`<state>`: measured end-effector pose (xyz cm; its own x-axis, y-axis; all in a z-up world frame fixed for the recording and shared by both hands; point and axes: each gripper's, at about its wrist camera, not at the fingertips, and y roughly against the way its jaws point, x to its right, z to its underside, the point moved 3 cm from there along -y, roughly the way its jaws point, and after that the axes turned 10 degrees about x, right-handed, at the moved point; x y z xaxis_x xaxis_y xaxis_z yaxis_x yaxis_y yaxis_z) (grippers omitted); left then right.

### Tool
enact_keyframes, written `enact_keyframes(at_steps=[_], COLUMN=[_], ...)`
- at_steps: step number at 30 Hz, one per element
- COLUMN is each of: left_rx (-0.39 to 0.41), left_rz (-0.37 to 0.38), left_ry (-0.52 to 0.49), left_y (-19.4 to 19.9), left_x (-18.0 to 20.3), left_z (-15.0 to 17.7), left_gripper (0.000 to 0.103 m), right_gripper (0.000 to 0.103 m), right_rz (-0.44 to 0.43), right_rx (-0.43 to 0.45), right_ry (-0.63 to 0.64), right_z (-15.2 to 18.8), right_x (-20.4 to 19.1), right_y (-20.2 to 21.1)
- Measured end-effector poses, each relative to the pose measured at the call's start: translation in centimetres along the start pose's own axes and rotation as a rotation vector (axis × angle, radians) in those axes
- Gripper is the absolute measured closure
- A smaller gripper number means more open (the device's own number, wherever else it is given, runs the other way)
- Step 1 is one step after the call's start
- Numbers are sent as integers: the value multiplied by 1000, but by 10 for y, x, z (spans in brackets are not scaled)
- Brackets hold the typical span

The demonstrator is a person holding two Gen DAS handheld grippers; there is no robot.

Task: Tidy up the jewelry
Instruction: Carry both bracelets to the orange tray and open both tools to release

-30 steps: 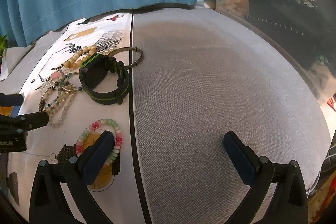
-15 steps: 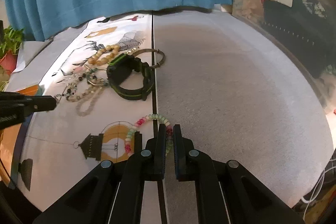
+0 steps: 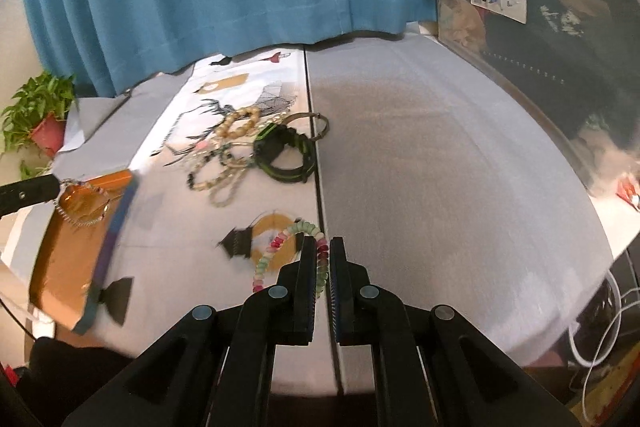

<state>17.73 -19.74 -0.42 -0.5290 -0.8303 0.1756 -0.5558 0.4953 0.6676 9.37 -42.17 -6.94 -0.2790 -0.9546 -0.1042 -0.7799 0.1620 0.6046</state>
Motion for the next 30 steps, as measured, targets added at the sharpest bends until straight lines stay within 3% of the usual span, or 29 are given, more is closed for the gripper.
enact_keyframes(at_steps=[13,22,30], left_rx=[61,99,123], left_rz=[-125,-167,-159], left_ry=[28,76,79], left_y=[122,163,171], left_x=[-11,-29,-34], left_z=[86,124,130], left_gripper=[101,101,101], right_gripper=[96,96,96], right_rz=[-173,-279,-279], right_rx=[-52,-70,-80], right_ry=[153,263,306], right_z=[65,97,102], right_x=[-87,-143,-161], right_y=[96,137,145])
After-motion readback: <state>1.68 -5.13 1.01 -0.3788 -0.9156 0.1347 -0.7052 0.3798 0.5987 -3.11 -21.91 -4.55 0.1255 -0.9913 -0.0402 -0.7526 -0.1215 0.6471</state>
